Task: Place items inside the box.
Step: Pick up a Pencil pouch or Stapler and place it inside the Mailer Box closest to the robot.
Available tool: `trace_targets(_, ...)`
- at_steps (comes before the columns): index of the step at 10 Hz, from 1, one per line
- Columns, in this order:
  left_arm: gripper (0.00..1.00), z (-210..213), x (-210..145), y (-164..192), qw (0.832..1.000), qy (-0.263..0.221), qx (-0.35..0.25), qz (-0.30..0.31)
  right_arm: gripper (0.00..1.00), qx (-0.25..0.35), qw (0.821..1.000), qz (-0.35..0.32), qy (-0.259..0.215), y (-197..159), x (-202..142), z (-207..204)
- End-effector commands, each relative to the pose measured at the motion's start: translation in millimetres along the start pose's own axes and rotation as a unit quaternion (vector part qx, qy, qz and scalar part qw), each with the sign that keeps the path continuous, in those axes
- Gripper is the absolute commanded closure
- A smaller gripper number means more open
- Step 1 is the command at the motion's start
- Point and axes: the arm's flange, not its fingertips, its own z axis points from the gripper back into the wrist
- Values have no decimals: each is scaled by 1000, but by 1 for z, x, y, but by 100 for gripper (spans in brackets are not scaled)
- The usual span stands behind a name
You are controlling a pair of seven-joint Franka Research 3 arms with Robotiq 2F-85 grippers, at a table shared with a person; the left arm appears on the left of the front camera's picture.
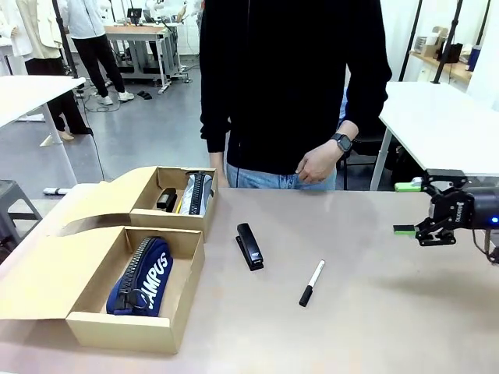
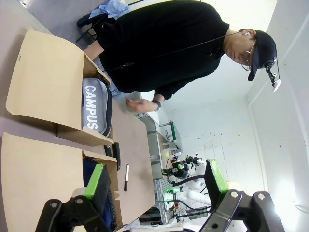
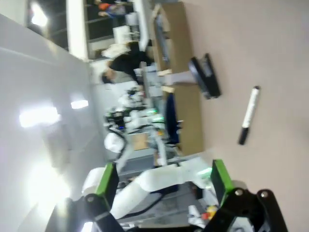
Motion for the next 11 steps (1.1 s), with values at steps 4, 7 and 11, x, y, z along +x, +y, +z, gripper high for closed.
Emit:
trace_targets(4,0,-1,-1,0,1000,-6,-12,-10,0,-60,995,61,-42,-6,-14,70)
trace_targets(7,0,-1,-1,0,1000,-6,-12,-10,0,-48,979,28,-194,-60,-61,125)
trace_targets(11,0,-1,-1,0,1000,-6,-12,-10,0,-64,978,-15,-200,-52,8,174)
